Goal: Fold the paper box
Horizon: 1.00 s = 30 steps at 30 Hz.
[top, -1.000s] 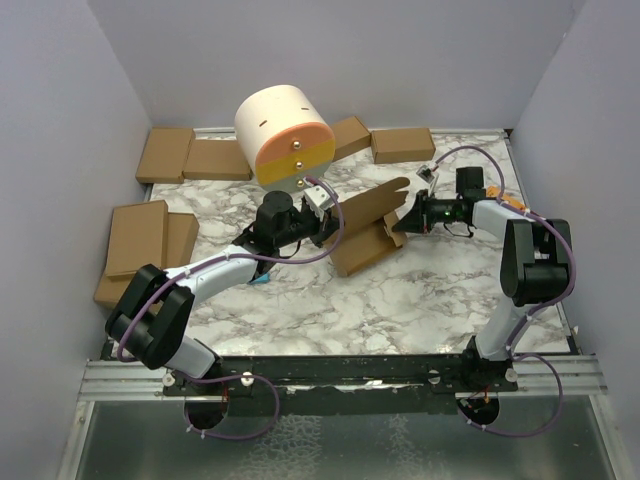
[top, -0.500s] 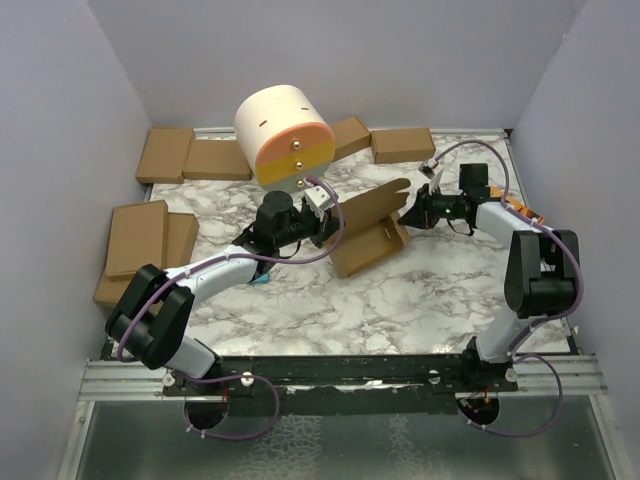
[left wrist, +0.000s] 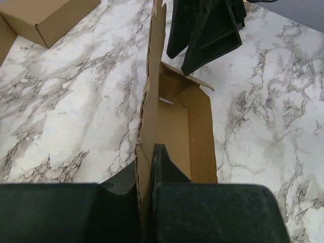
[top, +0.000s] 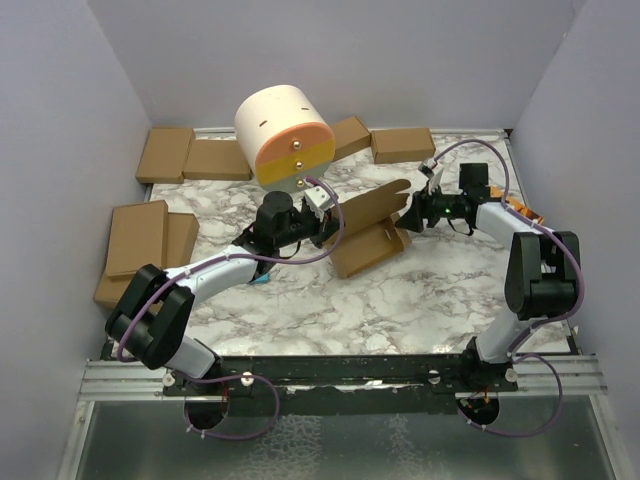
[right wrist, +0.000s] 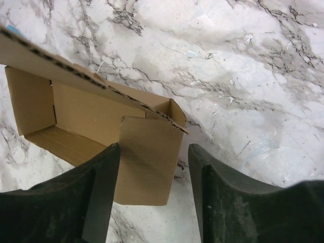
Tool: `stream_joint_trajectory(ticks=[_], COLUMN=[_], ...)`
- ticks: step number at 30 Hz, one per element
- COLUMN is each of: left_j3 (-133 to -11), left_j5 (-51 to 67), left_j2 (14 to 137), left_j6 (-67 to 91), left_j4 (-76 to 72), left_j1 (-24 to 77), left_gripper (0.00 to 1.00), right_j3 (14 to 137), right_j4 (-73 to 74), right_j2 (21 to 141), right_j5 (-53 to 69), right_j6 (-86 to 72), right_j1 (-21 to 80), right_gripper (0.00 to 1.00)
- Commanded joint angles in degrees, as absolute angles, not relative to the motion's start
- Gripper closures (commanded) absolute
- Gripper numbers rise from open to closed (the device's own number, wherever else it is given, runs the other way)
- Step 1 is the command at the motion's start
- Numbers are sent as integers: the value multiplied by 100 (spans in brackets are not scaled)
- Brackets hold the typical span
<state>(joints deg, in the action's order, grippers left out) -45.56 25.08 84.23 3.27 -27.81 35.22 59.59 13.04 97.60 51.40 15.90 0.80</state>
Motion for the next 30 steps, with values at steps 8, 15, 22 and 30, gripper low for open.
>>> stream_joint_trajectory(ticks=[8,15,22,30], left_j3=[-4424,-4353,-4307,-4311], left_j5=[2602,2638,2677,2668], left_j2=[8233,8160,8120,8114], left_j6=[325,324,337,350], left_j4=[-2838,-2870,-2917,-2936], left_j1=[3465,3432,3410,3401], left_gripper=[100,100,100,100], right_j3=[5912,6001,6081,6048], right_j4=[1374,1513,1644,1648], right_j2=[9959,10244,10455,10548], right_j5=[5449,5895,6114,6493], right_j6=[1624,1580,1557,1476], right_j1=[97,44,0,-9], right_gripper=[29,36,43,50])
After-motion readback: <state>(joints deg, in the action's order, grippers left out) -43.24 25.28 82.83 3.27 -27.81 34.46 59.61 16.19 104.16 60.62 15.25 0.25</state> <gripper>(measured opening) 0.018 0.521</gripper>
